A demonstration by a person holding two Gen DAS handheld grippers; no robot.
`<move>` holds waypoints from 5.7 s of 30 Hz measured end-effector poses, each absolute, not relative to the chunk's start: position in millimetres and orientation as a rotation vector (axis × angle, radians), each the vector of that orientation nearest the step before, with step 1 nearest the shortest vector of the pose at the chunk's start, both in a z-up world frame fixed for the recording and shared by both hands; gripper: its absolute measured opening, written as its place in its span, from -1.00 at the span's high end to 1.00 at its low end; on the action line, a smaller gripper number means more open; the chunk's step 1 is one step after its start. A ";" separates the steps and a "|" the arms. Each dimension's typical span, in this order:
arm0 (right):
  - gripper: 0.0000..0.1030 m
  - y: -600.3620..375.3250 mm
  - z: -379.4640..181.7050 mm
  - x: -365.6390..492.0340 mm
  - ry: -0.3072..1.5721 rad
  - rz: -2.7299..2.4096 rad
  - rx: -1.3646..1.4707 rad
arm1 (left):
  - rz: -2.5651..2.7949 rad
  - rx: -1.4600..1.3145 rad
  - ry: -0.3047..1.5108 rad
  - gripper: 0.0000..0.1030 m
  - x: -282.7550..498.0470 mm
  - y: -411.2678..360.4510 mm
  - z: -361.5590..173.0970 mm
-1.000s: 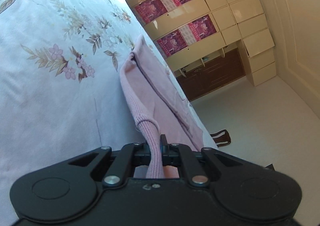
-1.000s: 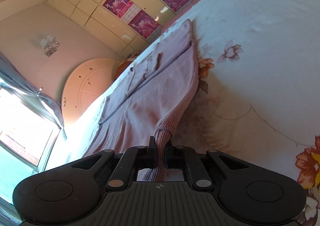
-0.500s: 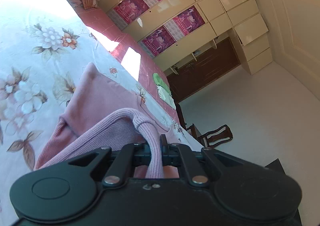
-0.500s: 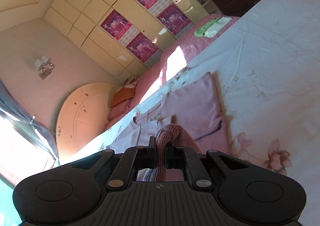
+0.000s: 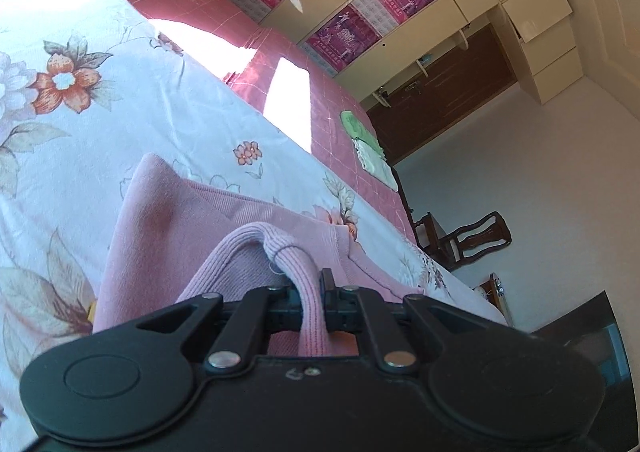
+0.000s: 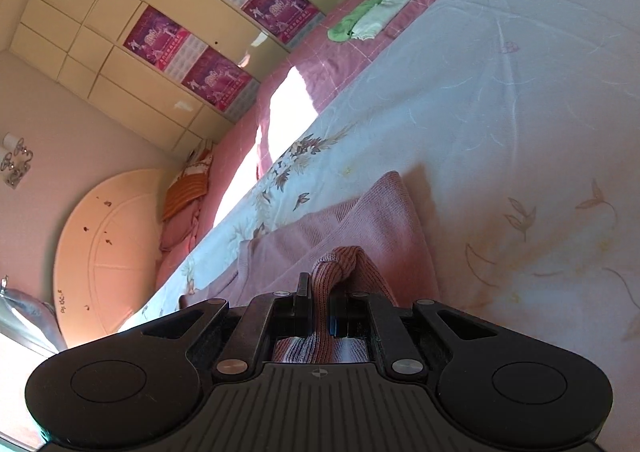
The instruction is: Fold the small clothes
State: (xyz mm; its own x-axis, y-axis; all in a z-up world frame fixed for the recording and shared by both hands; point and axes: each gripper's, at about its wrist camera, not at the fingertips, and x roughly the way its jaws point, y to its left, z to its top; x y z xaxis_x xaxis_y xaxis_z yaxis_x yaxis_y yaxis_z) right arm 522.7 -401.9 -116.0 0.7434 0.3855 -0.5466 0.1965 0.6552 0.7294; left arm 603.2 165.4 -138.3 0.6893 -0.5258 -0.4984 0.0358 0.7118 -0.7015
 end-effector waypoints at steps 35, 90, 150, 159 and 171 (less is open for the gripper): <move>0.85 -342.5 -118.1 535.3 0.650 0.090 0.229 | -0.272 -0.257 0.619 0.82 604.5 158.0 -123.9; 0.50 -192.0 -133.3 484.1 0.733 0.240 -0.015 | -0.475 0.083 0.675 -0.53 509.5 -23.1 -133.6; 0.49 -281.2 -123.1 352.5 0.791 -0.055 0.083 | -0.074 -0.149 0.773 -0.55 419.1 124.3 -121.4; 0.49 -276.3 -102.4 323.5 0.707 -0.029 0.128 | -0.064 -0.393 0.836 -0.41 394.0 144.8 -131.7; 0.49 -278.7 -109.7 332.1 0.775 -0.024 0.139 | -0.040 -0.273 0.868 -0.48 397.6 125.4 -131.6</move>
State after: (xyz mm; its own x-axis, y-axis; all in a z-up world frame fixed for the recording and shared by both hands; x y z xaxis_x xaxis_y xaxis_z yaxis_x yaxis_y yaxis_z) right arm 332.1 -278.7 -109.7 0.7143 0.0296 -0.6992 0.0726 0.9906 0.1161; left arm 397.6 125.4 -131.6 0.6479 -0.1449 -0.7479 -0.0758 0.9646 -0.2525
